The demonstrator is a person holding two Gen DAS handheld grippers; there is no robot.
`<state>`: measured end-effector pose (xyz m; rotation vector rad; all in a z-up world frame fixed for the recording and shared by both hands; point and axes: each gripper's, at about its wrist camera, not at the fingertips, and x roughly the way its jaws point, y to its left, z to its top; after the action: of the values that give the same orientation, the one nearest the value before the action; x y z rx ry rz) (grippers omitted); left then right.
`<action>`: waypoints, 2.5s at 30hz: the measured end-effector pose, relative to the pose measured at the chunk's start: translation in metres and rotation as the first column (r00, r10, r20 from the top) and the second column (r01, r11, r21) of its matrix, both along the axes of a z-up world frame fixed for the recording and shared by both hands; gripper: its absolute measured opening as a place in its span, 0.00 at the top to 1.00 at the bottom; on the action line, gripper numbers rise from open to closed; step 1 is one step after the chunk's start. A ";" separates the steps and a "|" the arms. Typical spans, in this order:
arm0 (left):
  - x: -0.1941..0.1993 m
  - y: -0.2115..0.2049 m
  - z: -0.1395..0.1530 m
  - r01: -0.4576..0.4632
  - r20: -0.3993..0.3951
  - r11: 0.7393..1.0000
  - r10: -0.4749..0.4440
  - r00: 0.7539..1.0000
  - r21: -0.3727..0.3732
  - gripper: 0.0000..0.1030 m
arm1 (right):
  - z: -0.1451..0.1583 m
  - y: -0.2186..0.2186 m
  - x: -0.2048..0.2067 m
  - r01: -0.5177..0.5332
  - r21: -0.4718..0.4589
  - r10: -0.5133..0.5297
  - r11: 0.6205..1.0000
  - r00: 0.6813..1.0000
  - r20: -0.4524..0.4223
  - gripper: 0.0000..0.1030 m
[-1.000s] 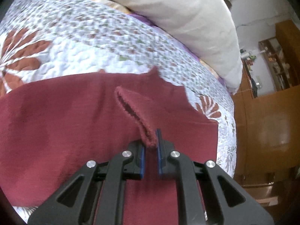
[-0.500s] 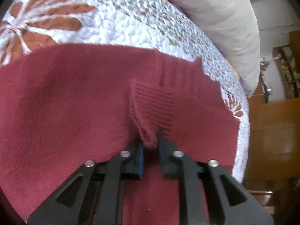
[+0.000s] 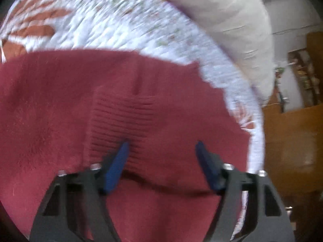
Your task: Fold small clothes
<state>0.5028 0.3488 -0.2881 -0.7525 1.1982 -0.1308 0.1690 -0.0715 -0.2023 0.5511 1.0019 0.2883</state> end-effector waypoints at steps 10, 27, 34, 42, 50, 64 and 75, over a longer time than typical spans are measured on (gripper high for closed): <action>-0.082 0.097 0.053 -0.156 0.055 0.988 0.156 0.986 0.011 0.23 | 0.006 0.006 -0.001 -0.023 0.018 0.023 1.000 1.000 0.009 0.28; -0.350 0.362 0.077 -0.668 0.081 0.734 0.679 0.730 -0.124 0.15 | 0.028 0.073 -0.030 -0.168 0.010 0.168 0.986 0.985 0.049 0.24; -0.341 0.383 0.056 -0.688 0.067 0.708 0.703 0.708 -0.160 0.22 | 0.034 0.091 -0.033 -0.188 -0.008 0.188 0.982 0.981 0.043 0.24; -0.322 0.389 0.055 -0.702 0.059 0.712 0.702 0.710 -0.024 0.84 | 0.030 0.104 -0.026 -0.201 -0.019 0.201 0.979 0.979 0.023 0.23; -0.230 0.310 0.161 -0.517 0.291 0.849 0.470 0.833 0.111 0.92 | 0.036 0.100 -0.005 -0.210 -0.012 0.211 0.978 0.977 0.043 0.23; -0.061 0.005 0.208 -0.001 0.388 0.935 -0.147 0.910 0.355 0.93 | 0.038 0.049 0.021 -0.123 0.033 0.122 0.992 0.992 0.032 0.23; -0.013 -0.110 0.073 0.271 0.145 0.867 -0.359 0.922 0.418 0.89 | 0.028 0.019 0.075 -0.110 0.090 0.113 0.990 0.993 -0.030 0.22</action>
<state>0.4902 0.2386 -0.2147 -0.1767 1.0834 -0.2326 0.2438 -0.0528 -0.1745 0.5824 1.0591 0.4248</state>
